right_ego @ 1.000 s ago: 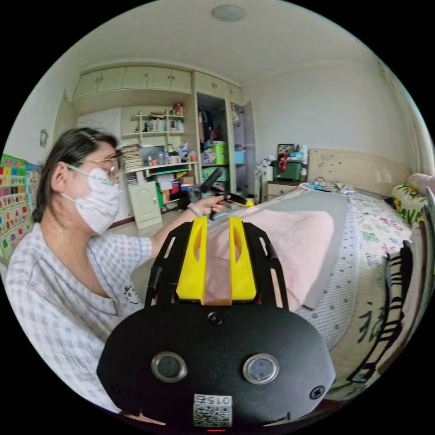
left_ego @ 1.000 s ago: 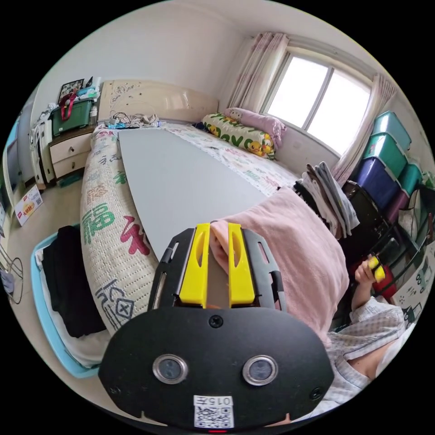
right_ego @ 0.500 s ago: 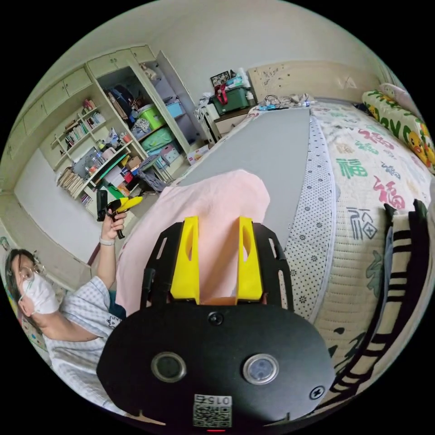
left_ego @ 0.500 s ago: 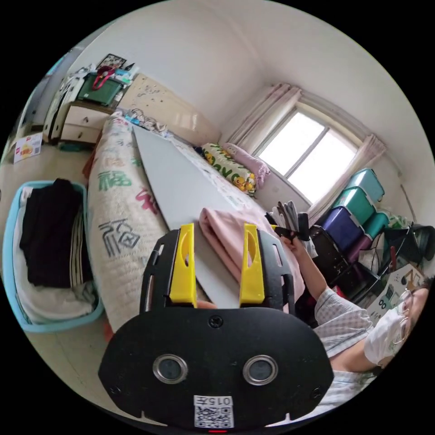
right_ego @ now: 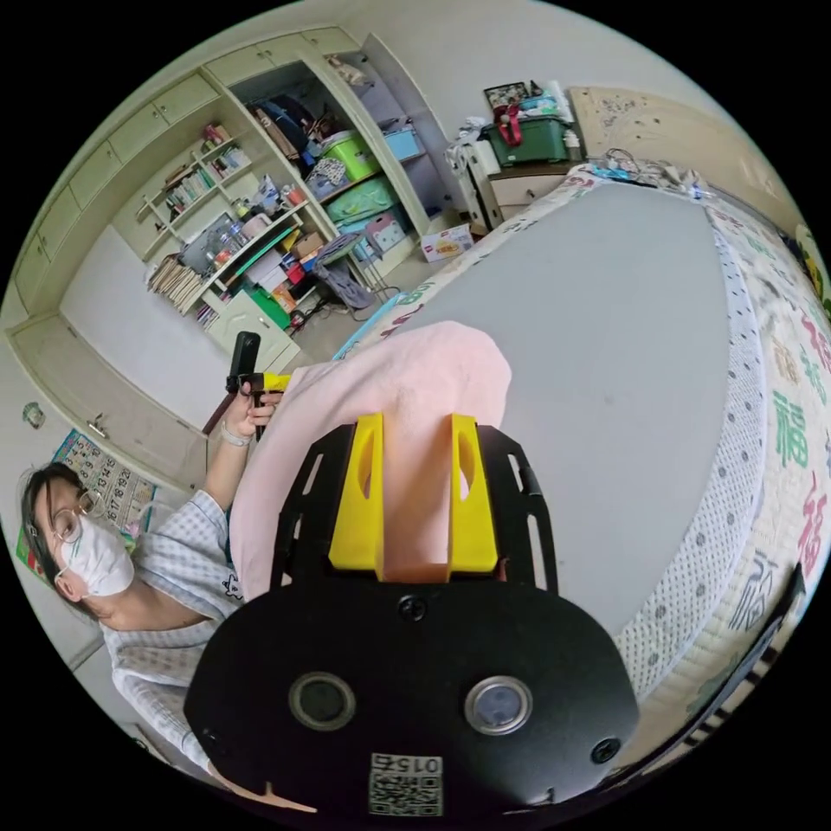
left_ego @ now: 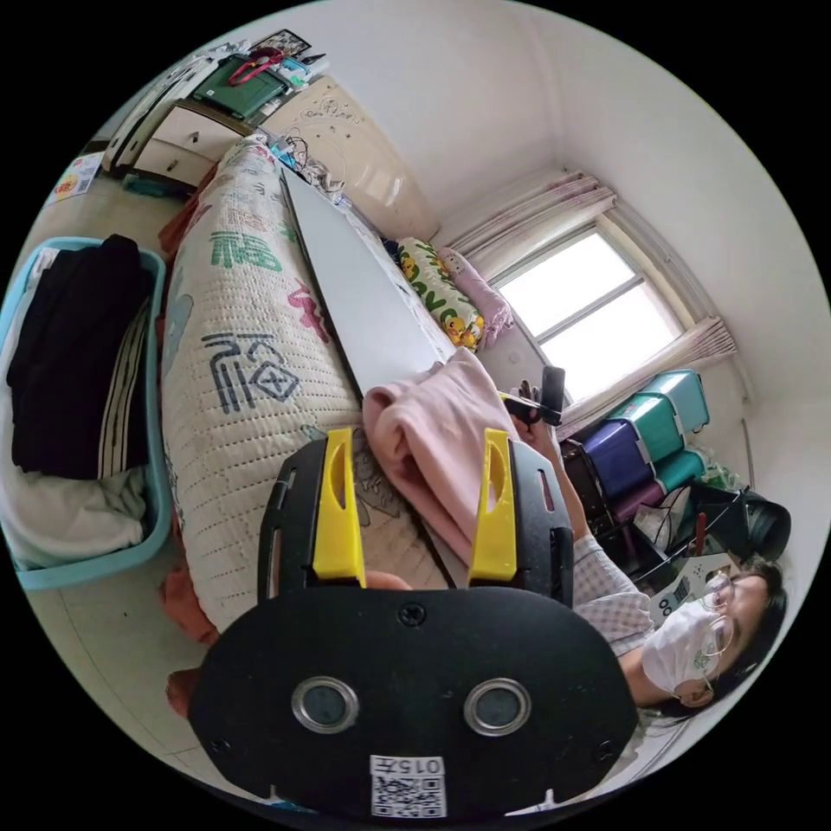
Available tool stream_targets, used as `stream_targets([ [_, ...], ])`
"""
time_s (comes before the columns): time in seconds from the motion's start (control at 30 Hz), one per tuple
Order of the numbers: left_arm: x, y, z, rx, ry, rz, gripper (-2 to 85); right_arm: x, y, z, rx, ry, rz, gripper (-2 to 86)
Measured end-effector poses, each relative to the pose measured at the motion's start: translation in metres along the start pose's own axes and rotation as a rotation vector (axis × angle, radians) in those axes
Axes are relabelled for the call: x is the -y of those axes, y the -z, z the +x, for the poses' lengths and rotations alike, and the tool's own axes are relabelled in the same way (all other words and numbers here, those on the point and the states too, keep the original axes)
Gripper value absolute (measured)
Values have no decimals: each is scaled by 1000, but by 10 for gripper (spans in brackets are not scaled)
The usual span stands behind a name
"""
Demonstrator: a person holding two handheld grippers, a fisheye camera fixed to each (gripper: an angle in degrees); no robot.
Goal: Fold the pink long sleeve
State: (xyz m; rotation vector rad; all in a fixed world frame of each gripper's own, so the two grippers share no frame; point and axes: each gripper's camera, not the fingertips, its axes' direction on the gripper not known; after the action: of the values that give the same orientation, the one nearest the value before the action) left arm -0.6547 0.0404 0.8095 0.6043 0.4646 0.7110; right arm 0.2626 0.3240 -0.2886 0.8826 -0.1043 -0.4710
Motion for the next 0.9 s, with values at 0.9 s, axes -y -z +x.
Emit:
stream_targets([
  [0.9,35,139,185,173,-434,43,72,-128,93,-32,-70,154,321,66],
])
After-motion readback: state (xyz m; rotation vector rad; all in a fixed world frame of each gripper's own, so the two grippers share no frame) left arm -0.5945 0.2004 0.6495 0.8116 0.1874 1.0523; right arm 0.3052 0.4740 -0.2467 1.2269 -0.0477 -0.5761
